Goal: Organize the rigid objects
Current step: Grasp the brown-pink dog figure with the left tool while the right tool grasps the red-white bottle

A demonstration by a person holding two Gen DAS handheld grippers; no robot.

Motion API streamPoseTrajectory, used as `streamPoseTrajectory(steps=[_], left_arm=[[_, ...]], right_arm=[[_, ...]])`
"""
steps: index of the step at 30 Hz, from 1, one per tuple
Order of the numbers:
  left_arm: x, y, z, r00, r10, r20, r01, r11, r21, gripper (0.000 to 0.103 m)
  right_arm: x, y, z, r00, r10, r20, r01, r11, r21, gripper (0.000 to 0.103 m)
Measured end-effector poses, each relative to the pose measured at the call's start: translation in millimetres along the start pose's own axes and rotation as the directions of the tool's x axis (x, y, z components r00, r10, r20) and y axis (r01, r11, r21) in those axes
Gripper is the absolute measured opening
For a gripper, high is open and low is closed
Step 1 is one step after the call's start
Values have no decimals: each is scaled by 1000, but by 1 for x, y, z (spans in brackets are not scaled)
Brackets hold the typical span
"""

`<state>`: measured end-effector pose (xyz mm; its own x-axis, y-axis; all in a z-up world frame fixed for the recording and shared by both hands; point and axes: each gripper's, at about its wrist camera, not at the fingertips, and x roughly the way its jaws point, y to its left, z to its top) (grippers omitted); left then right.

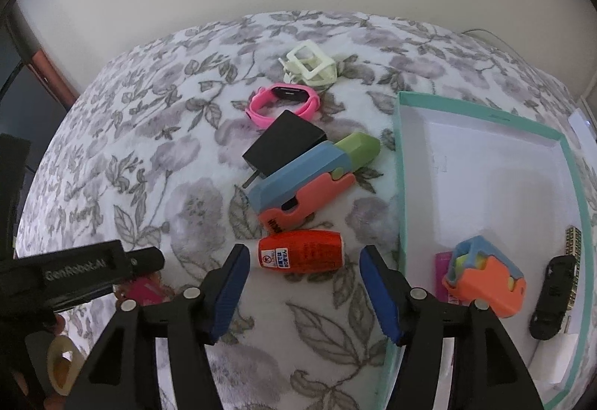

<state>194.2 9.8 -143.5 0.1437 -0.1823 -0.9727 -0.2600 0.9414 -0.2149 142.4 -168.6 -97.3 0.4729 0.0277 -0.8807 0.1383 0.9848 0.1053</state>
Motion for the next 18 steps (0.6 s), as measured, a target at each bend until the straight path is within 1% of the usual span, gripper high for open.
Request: streamPoseTrajectory(steps=[3, 8, 12, 18], left_arm=[[-3, 10, 3, 1000, 0, 6, 0, 1000, -16, 65], [-5, 15, 5, 1000, 2, 8, -2, 1000, -22, 65], [-4, 18, 8, 1000, 17, 13, -17, 1000, -15, 65], [-4, 10, 8, 999, 43, 24, -43, 999, -5, 65]], right_arm=[[4, 3, 0, 1000, 8, -3, -8, 1000, -3, 70], [14, 10, 0, 1000, -1, -17, 1, 1000, -18, 71], [18, 12, 0, 1000, -2, -17, 1, 1000, -20, 77], [25, 18, -1, 999, -27, -17, 26, 999, -41, 80]])
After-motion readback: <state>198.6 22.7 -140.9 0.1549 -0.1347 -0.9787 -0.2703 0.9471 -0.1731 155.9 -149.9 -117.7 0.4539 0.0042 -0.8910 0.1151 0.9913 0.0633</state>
